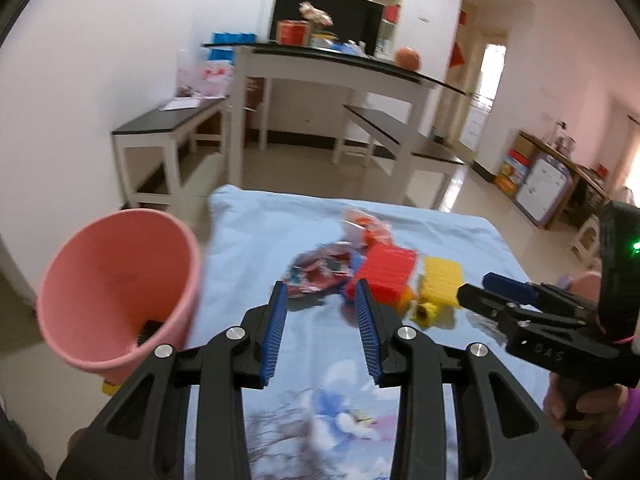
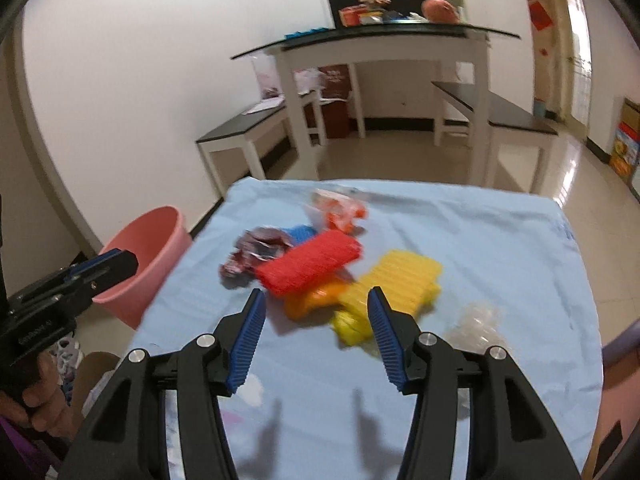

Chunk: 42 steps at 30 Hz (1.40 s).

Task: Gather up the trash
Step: 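Move both open grippers back over the remaining trash on the table, then grasp the red foam net with the left gripper while the right gripper grasps the yellow foam net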

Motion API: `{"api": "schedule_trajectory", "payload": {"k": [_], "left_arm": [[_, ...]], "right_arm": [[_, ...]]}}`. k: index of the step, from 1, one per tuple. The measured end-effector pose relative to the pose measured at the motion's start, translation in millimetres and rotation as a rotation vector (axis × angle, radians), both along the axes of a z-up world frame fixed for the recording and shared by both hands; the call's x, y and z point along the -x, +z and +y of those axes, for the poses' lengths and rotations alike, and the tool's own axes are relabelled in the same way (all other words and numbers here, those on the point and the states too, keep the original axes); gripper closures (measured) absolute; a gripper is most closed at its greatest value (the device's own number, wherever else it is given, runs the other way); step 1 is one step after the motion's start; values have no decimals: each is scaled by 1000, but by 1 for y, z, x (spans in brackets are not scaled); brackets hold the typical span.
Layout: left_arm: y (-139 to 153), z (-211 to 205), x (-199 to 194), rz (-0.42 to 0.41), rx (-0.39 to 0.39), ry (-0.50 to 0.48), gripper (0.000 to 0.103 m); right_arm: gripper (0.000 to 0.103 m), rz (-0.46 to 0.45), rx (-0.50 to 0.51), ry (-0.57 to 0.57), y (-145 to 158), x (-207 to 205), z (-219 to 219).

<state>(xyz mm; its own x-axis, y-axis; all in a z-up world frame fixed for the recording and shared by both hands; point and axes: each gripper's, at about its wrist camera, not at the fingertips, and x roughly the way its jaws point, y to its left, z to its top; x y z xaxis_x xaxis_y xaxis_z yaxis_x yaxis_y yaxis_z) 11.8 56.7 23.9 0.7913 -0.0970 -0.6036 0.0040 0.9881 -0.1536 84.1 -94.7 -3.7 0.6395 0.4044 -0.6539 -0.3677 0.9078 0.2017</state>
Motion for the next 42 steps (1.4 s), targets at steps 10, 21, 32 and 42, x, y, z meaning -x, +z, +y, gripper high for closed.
{"api": "schedule_trajectory", "payload": {"k": [10, 21, 32, 42], "left_arm": [[-15, -55, -57, 94, -36, -180, 68], [-57, -84, -105, 184, -186, -205, 68], [-63, -61, -100, 165, -119, -169, 92], [-34, -39, -68, 83, -43, -131, 93]], "right_arm": [[51, 21, -5, -46, -12, -11, -32], [51, 71, -29, -59, -25, -28, -44], [51, 122, -47, -63, -38, -39, -44], [51, 146, -52, -63, -44, -46, -34]]}}
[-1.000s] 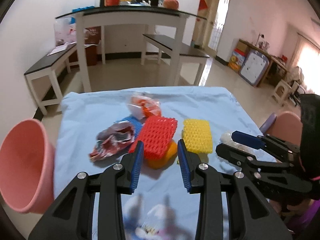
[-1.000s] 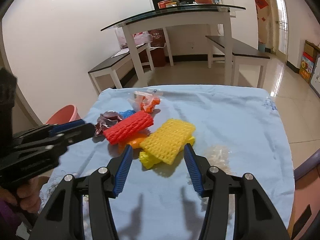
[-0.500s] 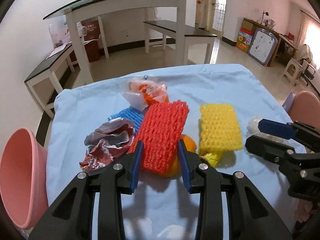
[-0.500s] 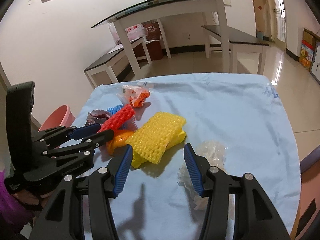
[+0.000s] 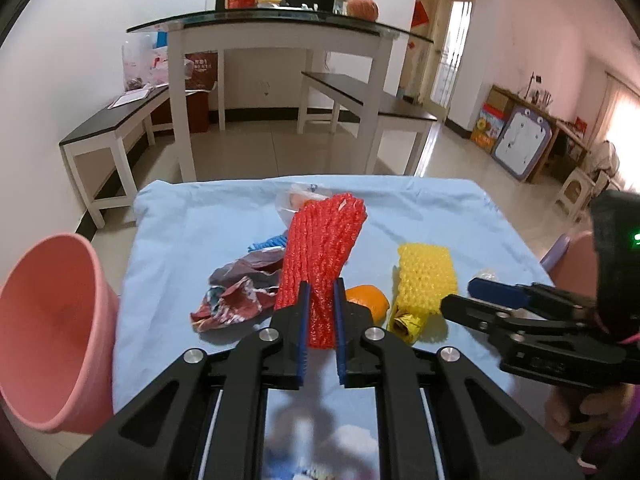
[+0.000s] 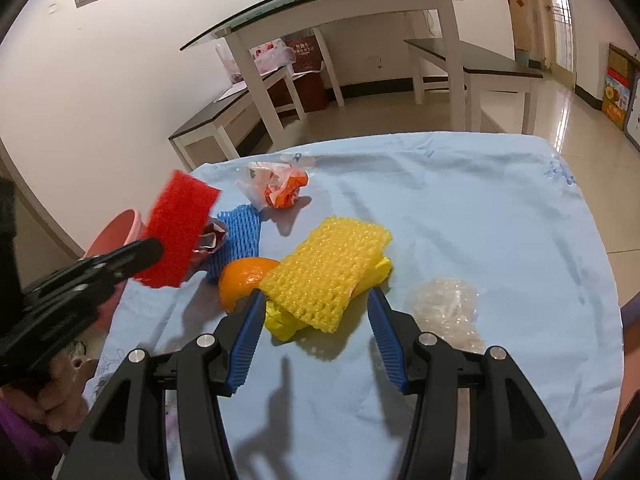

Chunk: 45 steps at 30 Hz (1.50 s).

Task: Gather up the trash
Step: 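Grasp the red foam net with the left gripper while the right gripper grasps the yellow foam net, then lift both foam nets off the table toward the pink bucket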

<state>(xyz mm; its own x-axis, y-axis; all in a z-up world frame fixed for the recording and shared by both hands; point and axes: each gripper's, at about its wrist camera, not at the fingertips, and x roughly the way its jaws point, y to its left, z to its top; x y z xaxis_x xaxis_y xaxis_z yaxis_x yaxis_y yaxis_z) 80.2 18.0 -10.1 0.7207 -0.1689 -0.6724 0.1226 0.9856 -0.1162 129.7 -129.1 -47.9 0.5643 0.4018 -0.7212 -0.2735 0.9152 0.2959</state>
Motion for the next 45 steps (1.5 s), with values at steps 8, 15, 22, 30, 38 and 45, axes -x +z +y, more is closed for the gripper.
{"api": "schedule_trajectory", "payload": {"k": [8, 15, 22, 30, 38, 45], "left_arm": [[5, 12, 20, -8, 34, 25, 93], [12, 17, 34, -30, 40, 34, 93], [20, 18, 47, -53, 46, 42, 93], [28, 18, 59, -81, 49, 47, 93], [36, 24, 71, -106, 59, 74, 93], [45, 32, 87, -148, 40, 105, 93]], "right_arm": [[57, 7, 19, -40, -8, -6, 2], [94, 7, 30, -37, -7, -5, 6], [101, -57, 40, -26, 10, 15, 5], [102, -142, 48, -16, 37, 39, 1], [102, -186, 18, -8, 58, 52, -4], [102, -222, 16, 51, 72, 59, 18]]}}
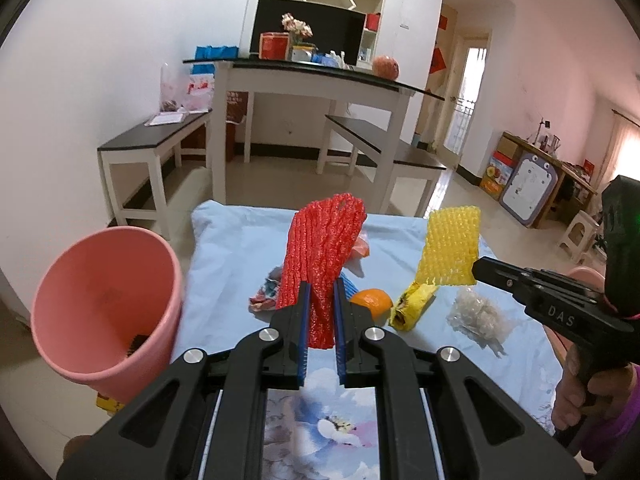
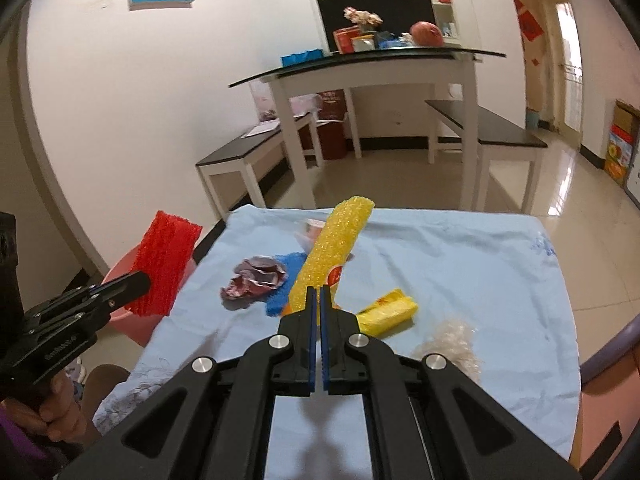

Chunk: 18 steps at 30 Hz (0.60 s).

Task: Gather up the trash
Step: 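Lift both foam nets off the table toward the pink bucket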

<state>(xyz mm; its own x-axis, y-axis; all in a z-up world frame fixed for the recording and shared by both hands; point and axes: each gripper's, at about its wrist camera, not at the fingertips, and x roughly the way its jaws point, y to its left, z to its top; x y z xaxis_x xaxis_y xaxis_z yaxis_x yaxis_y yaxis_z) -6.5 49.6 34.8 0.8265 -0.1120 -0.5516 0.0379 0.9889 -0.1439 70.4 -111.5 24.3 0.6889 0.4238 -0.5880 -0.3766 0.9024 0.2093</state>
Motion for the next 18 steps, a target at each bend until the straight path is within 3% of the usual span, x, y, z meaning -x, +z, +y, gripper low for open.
{"api": "schedule_trajectory", "payload": {"k": [18], "left_arm": [[9, 51, 17, -41, -5, 164, 93]], "right_arm": [[102, -68, 17, 194, 24, -2, 99]]}}
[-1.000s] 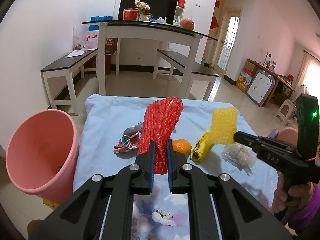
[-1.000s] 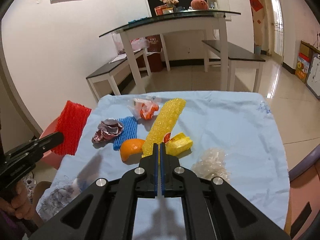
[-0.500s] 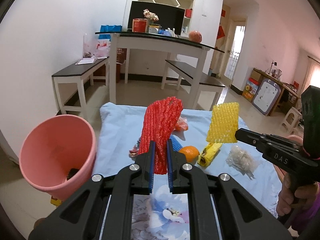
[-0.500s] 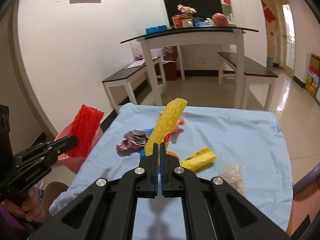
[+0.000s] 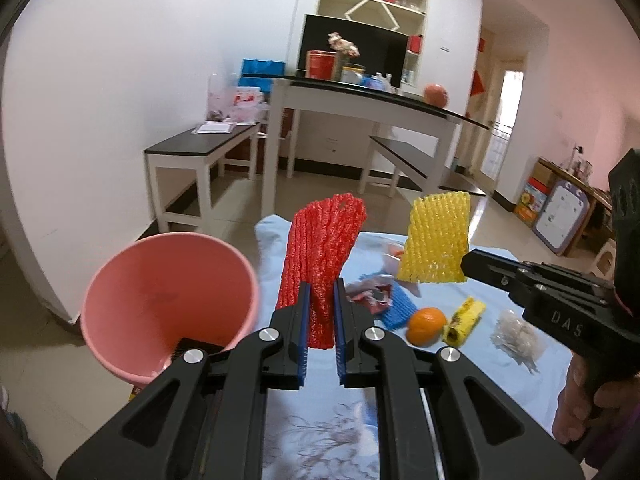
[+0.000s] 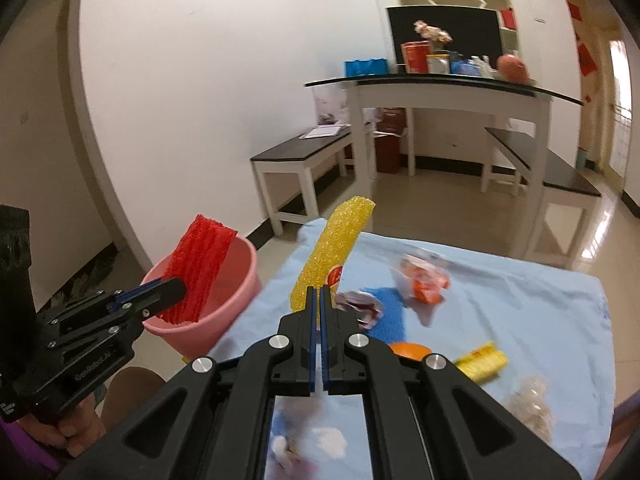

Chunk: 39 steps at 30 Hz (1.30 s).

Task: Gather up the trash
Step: 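Lift both foam nets off the table toward the pink bucket, then lower both nets into the pink bucket and open both grippers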

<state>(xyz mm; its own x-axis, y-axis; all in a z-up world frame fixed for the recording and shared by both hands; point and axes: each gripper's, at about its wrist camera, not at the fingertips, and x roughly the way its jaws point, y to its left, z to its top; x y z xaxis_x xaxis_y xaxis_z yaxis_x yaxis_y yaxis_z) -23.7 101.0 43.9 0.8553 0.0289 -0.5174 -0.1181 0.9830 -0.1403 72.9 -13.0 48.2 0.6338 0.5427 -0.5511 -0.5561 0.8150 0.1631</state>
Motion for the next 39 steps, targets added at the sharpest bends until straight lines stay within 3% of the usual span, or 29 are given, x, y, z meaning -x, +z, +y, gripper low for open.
{"api": "schedule_trajectory", "payload": {"k": [19, 39], "left_arm": [[-24, 90, -6, 50, 36, 222, 93], [-67, 135, -21, 158, 73, 315, 93]], "right_arm": [[102, 5, 76, 212, -15, -10, 125], [102, 56, 169, 290, -51, -18, 189]]}}
